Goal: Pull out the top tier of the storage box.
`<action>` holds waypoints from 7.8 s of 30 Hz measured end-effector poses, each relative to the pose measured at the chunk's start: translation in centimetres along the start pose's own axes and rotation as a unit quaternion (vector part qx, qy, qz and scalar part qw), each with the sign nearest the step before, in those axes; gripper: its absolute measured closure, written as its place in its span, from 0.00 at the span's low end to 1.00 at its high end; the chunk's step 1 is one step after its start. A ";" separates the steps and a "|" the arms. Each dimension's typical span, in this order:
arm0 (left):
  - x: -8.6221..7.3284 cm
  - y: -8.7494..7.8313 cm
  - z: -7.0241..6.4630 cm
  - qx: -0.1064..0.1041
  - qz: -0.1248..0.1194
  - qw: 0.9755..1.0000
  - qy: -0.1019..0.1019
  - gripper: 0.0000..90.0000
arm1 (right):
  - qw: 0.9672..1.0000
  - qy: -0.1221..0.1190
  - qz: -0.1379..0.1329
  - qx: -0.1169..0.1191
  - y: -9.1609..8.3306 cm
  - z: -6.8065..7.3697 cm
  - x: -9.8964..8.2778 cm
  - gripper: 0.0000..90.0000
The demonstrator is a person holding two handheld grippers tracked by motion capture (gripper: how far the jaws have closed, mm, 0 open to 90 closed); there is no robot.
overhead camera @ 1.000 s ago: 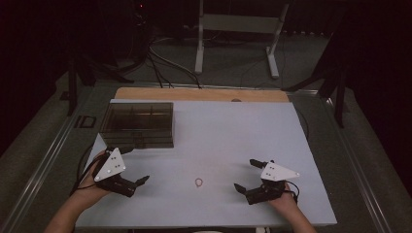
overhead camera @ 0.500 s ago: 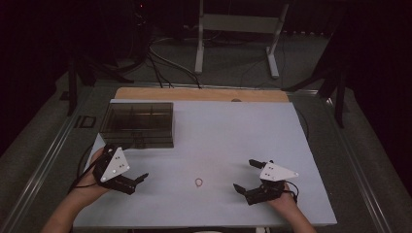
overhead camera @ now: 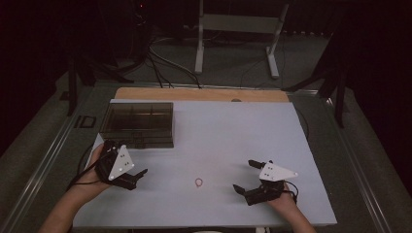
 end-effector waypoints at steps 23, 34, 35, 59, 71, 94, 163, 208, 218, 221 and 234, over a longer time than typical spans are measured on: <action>-0.4 1.7 0.8 0.048 0.104 0.991 0.064 0.00 | 1.000 -0.001 0.000 0.003 0.1 0.1 0.1 0.01; -0.8 2.6 1.1 0.084 0.149 0.982 0.085 0.00 | 1.000 0.000 0.000 0.004 0.1 0.1 0.1 0.01; -0.8 2.7 1.1 0.088 0.153 0.981 0.085 0.00 | 1.000 -0.001 0.001 0.004 0.1 0.1 0.1 0.01; -1.8 4.8 1.2 0.147 0.226 0.954 0.130 0.09 | 1.000 -0.006 0.003 0.010 0.2 0.3 0.0 0.01; -2.3 5.9 1.2 0.211 0.268 0.917 0.207 0.37 | 1.000 -0.005 0.003 0.012 0.2 0.3 0.1 0.01; -2.0 6.6 2.0 0.244 0.286 0.894 0.243 0.82 | 1.000 -0.002 0.001 0.012 0.1 0.3 0.1 0.01; -2.0 3.8 0.8 0.190 0.251 0.931 0.184 0.72 | 1.000 0.005 0.013 0.006 0.6 0.1 0.0 0.01; -4.2 -0.2 4.8 -0.111 0.091 0.989 0.019 0.02 | 1.000 0.002 0.017 0.005 0.7 0.0 -0.1 0.01; -4.0 -0.6 6.3 -0.132 0.065 0.989 -0.002 0.02 | 1.000 0.003 0.020 0.003 0.8 -0.1 -0.2 0.01; -3.9 -0.7 6.7 -0.134 0.062 0.989 -0.007 0.02 | 1.000 0.004 0.019 0.003 0.9 -0.1 -0.1 0.01; -4.2 -1.6 9.6 -0.178 0.004 0.983 -0.054 0.05 | 1.000 0.003 0.023 0.003 1.1 -0.1 -0.2 0.01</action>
Point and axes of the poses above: each handheld gripper's, and its own axes: y roughly forward along the jaws, x roughly out of its top, z roughly to its left, the point moved 3 cm from there along y, roughly forward along the jaws, and after that the axes turned 11 degrees about -x, right-handed, at the moved point
